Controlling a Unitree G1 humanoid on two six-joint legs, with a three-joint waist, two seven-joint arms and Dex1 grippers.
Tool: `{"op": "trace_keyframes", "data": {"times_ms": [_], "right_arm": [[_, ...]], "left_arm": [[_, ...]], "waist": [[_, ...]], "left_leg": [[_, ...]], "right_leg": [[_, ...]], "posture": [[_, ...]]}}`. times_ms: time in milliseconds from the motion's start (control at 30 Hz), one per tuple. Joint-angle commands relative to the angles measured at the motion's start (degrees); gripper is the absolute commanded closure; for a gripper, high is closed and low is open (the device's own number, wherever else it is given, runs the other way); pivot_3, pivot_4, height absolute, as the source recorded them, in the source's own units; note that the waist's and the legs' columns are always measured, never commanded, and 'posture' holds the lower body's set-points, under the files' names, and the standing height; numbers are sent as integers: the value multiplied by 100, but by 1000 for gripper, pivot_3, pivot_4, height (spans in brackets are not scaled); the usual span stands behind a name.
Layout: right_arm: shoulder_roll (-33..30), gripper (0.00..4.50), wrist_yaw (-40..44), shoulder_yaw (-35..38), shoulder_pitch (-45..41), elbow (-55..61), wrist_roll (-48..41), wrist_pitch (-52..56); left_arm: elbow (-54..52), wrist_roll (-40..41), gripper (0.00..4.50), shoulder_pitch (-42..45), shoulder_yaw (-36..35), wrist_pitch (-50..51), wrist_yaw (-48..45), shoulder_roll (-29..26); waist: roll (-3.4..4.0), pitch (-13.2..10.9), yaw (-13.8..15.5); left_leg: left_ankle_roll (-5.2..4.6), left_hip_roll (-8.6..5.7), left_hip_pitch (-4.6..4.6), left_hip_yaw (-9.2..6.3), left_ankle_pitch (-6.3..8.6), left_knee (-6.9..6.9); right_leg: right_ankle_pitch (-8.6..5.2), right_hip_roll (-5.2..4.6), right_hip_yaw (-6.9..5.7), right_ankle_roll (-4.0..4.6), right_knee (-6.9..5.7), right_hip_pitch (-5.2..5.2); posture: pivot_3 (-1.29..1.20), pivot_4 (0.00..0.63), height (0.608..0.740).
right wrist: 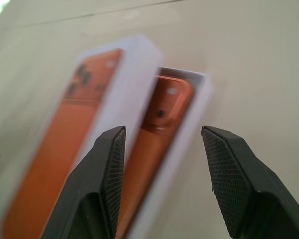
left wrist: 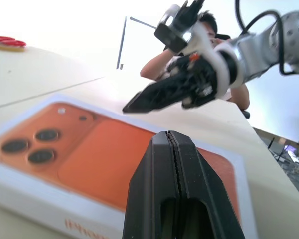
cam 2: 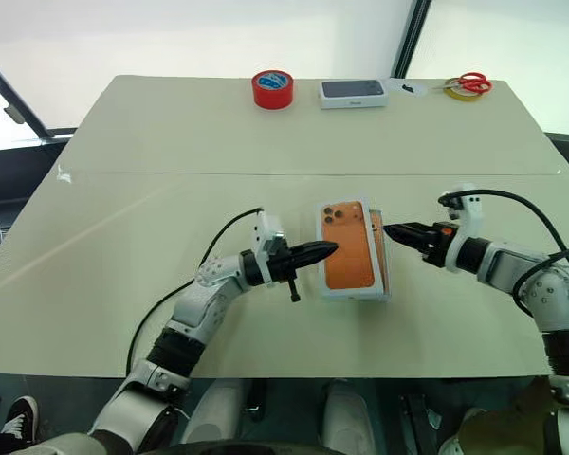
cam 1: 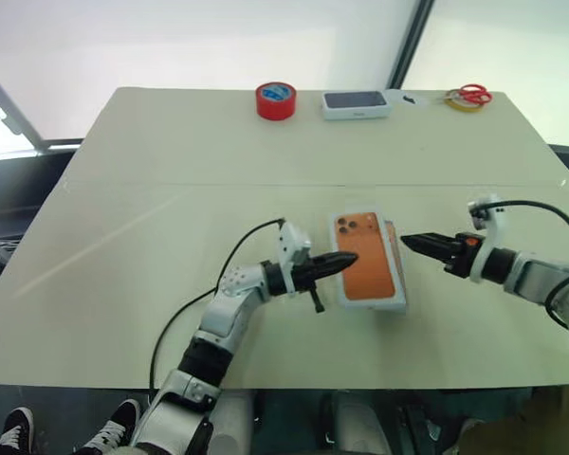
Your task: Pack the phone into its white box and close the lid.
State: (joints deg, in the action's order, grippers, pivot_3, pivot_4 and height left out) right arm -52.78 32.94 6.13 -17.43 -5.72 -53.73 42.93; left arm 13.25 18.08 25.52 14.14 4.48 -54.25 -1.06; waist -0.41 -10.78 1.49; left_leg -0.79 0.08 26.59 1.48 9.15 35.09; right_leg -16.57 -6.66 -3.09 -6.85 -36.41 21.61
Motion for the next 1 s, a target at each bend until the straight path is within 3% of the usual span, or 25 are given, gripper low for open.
{"op": "trace_keyframes", "data": {"times_ms": [33,133,233,433,700,1000], "right_arm": [[170,1993,183,-53,-34,347,980,-914],[410,2866,175,-69,388,813,1551,-1436],[731,4382,-44,53,544,977,1972,-1795],[885,4452,124,58,625,1196,2371,-1848],[908,4452,300,28,716,1313,2769,-1899],[995,4452,156,86,507,926,3376,-2072]], "left_arm": [[5,-5,4500,-22,-97,-70,-70,-167],[55,-95,4500,-88,-119,238,-19,-493],[84,-222,4500,-90,-106,563,125,-770],[241,-386,4500,130,72,798,101,-891],[1223,-435,4500,802,23,620,221,-65],[1664,-450,4500,1199,-185,555,239,212]], "waist": [[1,0,-4],[1,0,29],[2,0,65],[4,-1,84],[3,-2,80],[3,-2,77]], "left_leg": [[0,0,-1,0,0,-2],[0,7,-3,-5,0,1],[1,10,-8,-6,1,8],[0,-9,-7,-6,3,13],[-3,-17,-5,-6,5,12],[-4,-17,-5,-5,4,15]], "right_leg": [[1,2,-1,-2,-1,0],[2,13,-6,-4,-5,-1],[2,14,-9,-2,-6,-10],[-7,-13,-6,17,16,-19],[2,-17,-6,1,18,-25],[5,-15,-8,-4,16,-25]], "posture": [[0,150,740],[0,150,740],[0,150,740],[0,150,740],[0,150,740],[0,150,740]]}}
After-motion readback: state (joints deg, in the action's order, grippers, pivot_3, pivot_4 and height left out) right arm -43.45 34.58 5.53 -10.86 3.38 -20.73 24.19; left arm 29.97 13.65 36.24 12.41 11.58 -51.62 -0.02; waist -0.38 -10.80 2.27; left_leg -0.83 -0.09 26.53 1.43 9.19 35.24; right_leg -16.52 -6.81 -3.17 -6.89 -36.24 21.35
